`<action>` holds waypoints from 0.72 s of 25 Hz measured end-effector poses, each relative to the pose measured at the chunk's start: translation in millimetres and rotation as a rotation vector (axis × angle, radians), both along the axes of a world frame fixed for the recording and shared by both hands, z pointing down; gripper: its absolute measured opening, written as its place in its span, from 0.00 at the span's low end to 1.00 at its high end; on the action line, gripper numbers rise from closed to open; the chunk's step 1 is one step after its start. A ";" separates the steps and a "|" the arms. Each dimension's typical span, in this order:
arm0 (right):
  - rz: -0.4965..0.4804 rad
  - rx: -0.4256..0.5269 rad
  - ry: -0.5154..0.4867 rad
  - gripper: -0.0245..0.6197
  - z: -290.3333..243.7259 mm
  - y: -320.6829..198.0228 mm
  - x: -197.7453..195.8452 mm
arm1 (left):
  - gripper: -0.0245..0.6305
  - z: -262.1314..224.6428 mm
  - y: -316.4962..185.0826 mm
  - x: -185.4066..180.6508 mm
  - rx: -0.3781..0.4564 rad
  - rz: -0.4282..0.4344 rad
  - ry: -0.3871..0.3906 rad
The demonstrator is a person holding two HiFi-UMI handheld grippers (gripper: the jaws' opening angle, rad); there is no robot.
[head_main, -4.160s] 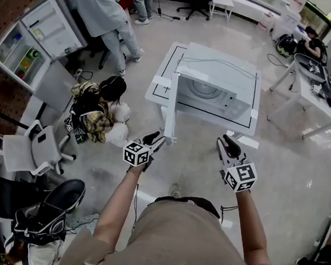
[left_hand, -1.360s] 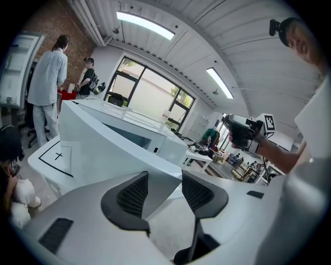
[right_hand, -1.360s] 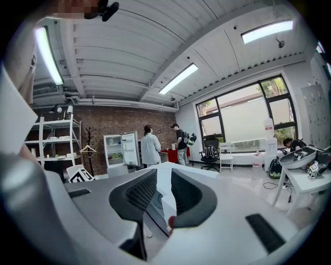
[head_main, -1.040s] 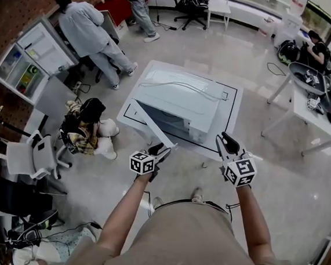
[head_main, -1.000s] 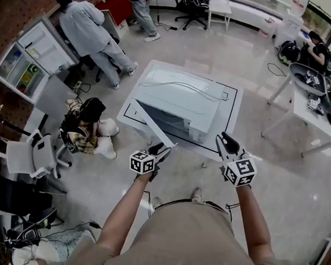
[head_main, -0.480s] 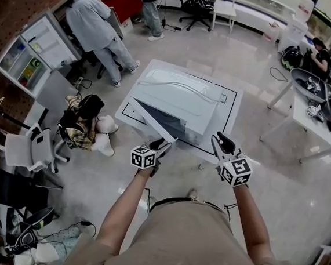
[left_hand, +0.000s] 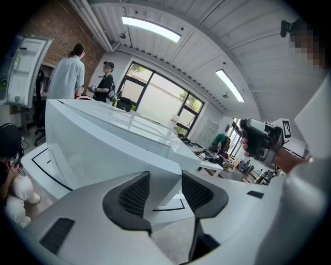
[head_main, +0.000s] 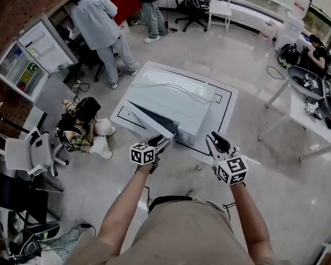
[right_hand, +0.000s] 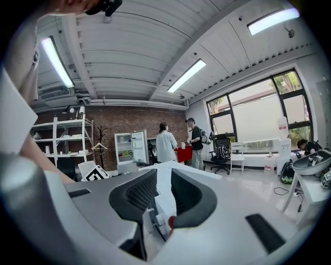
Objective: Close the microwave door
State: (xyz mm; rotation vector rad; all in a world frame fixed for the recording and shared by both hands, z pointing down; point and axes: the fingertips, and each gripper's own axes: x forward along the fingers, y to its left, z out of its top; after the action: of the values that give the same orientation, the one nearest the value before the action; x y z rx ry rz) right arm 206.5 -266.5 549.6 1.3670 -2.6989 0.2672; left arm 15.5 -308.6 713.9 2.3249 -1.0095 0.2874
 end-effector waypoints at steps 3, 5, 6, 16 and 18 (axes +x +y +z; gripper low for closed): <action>-0.009 -0.004 0.001 0.17 3.4 -1.6 -1.1 | 0.34 -0.3 -7.6 5.7 -0.004 0.001 -0.002; -0.017 -0.006 0.000 0.17 4.7 -2.6 -2.0 | 0.34 -0.6 -12.8 9.8 -0.006 0.004 -0.015; -0.020 -0.007 0.000 0.17 5.2 -3.3 -2.1 | 0.33 0.1 -15.7 11.3 -0.008 0.006 -0.030; -0.017 -0.023 0.000 0.17 12.5 -7.8 10.5 | 0.27 15.0 -42.3 14.1 -0.043 0.000 -0.112; -0.008 -0.027 -0.002 0.17 14.8 -9.5 15.9 | 0.26 15.5 -43.9 14.0 -0.040 -0.001 -0.113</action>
State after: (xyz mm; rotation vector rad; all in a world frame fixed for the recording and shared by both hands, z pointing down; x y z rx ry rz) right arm 222.3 -276.0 564.4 1.3490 -2.6919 0.3036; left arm 29.5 -352.5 729.4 2.2932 -1.0489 0.4386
